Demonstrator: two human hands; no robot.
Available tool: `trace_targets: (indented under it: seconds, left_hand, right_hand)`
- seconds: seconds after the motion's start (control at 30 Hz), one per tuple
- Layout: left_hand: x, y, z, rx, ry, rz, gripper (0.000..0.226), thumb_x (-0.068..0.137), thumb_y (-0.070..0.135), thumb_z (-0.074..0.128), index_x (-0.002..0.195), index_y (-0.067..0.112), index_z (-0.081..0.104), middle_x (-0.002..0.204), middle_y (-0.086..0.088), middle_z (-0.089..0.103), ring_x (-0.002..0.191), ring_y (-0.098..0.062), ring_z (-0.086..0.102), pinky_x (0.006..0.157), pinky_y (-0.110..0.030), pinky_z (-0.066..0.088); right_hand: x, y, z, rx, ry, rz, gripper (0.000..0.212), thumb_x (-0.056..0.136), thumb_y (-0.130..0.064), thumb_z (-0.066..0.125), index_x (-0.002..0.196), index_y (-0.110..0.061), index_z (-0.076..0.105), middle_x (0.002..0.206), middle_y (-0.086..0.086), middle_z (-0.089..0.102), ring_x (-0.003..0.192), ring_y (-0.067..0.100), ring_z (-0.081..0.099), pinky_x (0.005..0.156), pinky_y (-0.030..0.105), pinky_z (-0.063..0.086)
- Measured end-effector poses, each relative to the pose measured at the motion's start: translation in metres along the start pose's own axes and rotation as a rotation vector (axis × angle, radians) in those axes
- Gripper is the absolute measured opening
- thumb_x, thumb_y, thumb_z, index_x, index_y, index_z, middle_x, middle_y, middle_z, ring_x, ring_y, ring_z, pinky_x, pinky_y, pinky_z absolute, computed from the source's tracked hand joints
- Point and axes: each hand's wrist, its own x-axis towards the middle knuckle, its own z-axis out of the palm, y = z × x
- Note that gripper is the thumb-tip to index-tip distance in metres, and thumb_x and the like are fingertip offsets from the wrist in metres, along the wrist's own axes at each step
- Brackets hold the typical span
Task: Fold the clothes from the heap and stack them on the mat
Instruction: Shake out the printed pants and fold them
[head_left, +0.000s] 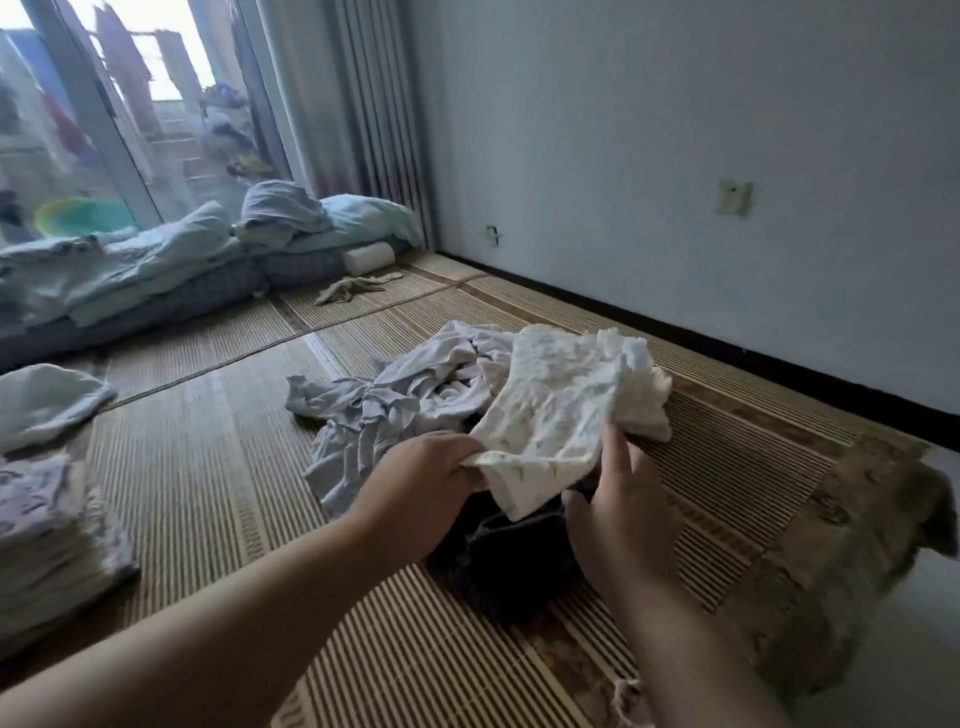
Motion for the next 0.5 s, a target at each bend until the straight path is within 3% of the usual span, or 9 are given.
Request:
trace_targets:
  seconds: [0.1, 0.23, 0.3, 0.4, 0.5]
  left_hand:
    - [-0.06, -0.007, -0.041, -0.042, 0.007, -0.046, 0.022, 0.082, 0.008, 0.066, 0.087, 0.028, 0.074, 0.077, 0.019, 0.066, 0.077, 0.003, 0.059, 0.066, -0.015, 0.045]
    - [-0.148, -0.024, -0.088, -0.042, -0.033, -0.163, 0.047, 0.079, -0.002, 0.067, 0.069, 0.044, 0.068, 0.076, 0.023, 0.068, 0.074, 0.004, 0.062, 0.067, -0.017, 0.046]
    - [-0.19, -0.036, -0.11, 0.016, -0.064, -0.202, 0.05, 0.077, -0.004, 0.068, 0.069, 0.045, 0.069, 0.077, 0.025, 0.068, 0.074, 0.006, 0.062, 0.067, -0.016, 0.046]
    - [-0.244, -0.059, -0.133, 0.129, -0.12, -0.277, 0.042, 0.075, -0.002, 0.069, 0.075, 0.04, 0.071, 0.08, 0.03, 0.065, 0.076, 0.008, 0.062, 0.067, -0.011, 0.045]
    - [-0.286, -0.089, -0.143, 0.229, -0.142, -0.388, 0.03, 0.078, 0.006, 0.07, 0.085, 0.035, 0.073, 0.076, 0.024, 0.067, 0.073, 0.007, 0.062, 0.069, -0.019, 0.05]
  right_hand:
    - [-0.01, -0.009, -0.005, -0.087, -0.043, -0.043, 0.094, 0.084, -0.053, 0.061, 0.153, -0.028, 0.002, 0.15, 0.014, 0.024, 0.13, 0.028, 0.038, 0.097, 0.05, 0.043]
    - [-0.031, -0.027, -0.002, -0.15, -0.125, -0.177, 0.076, 0.086, -0.03, 0.065, 0.149, -0.037, 0.024, 0.152, 0.013, 0.024, 0.135, 0.029, 0.032, 0.101, 0.046, 0.042]
    - [-0.044, -0.038, 0.004, -0.203, -0.225, -0.227, 0.073, 0.088, -0.022, 0.058, 0.149, -0.04, 0.022, 0.154, 0.013, 0.019, 0.137, 0.03, 0.028, 0.102, 0.047, 0.04]
    - [-0.059, -0.054, 0.014, -0.26, -0.411, -0.23, 0.078, 0.086, -0.017, 0.048, 0.149, -0.043, 0.011, 0.158, 0.008, 0.009, 0.142, 0.031, 0.018, 0.111, 0.05, 0.028]
    - [-0.071, -0.065, 0.028, -0.354, -0.566, -0.255, 0.078, 0.085, -0.023, 0.055, 0.148, -0.046, 0.015, 0.16, 0.002, 0.002, 0.144, 0.03, 0.009, 0.113, 0.056, 0.017]
